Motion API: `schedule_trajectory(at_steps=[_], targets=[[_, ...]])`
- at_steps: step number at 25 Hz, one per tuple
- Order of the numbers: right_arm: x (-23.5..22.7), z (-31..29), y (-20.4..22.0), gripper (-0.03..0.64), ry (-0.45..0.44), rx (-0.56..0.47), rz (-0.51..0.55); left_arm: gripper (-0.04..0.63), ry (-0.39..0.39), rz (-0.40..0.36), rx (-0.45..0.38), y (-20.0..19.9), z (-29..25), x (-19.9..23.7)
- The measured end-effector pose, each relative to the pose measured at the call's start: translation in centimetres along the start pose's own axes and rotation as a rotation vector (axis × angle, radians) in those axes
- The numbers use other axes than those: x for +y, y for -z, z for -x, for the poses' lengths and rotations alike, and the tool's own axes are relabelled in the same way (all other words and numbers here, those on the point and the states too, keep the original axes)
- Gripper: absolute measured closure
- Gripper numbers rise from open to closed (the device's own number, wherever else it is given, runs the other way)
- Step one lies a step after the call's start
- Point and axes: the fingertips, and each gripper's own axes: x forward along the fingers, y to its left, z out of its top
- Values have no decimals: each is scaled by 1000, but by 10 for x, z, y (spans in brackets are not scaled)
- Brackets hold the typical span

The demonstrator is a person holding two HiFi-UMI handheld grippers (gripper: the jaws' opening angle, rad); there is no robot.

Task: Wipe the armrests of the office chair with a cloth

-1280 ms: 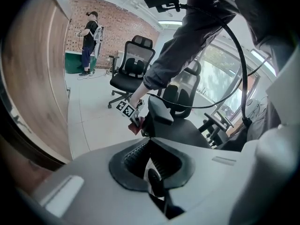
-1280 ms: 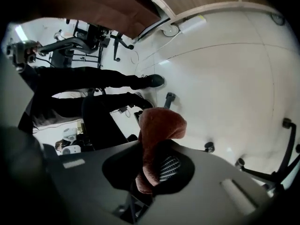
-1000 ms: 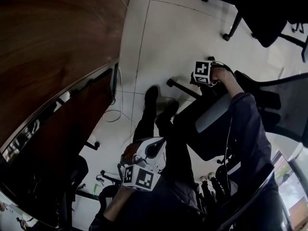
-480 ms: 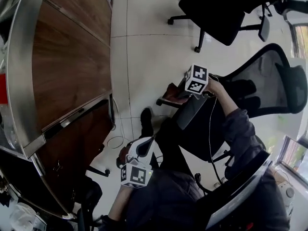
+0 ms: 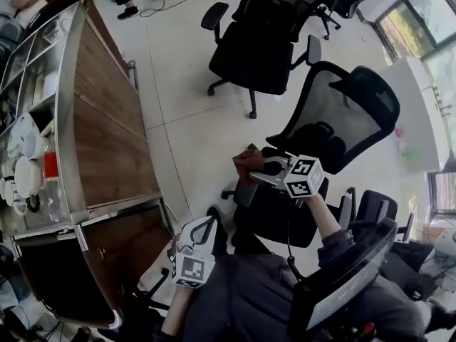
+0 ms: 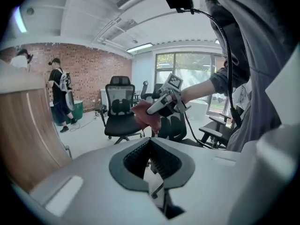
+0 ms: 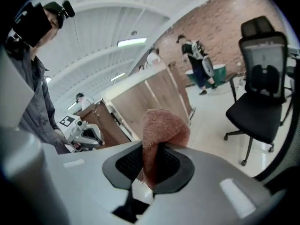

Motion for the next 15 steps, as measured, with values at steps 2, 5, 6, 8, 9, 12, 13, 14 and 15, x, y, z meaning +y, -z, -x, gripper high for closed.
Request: schedule_trajectory(at_steps=[2, 5, 6, 8, 9, 12, 13, 14, 15], targets=[[16, 39, -17, 572, 95, -162, -29, 580, 35, -37, -38, -23, 0, -6], [48, 96, -24, 572, 246, -346, -56, 580, 101, -83, -88, -53, 2, -29], [61, 113, -20, 572, 293, -392, -62, 580, 128, -107, -95, -59, 2, -38], [81, 144, -10, 572, 391, -469, -71, 580, 185, -170, -111, -71, -4, -58], [88, 161, -3, 572, 445, -505, -80, 580, 217, -202, -121, -78, -9, -68], [109, 208, 25, 572, 617, -602, -125, 580, 323, -286, -153, -98, -23, -106], [117, 220, 35, 572, 665, -622, -130, 580, 360, -316, -161, -104, -26, -121], [125, 231, 46, 572, 710, -631, -126, 580, 397, -346, -166, -108, -29, -136], [133, 241, 57, 572, 754, -628, -114, 580, 434, -374, -169, -111, -32, -153]])
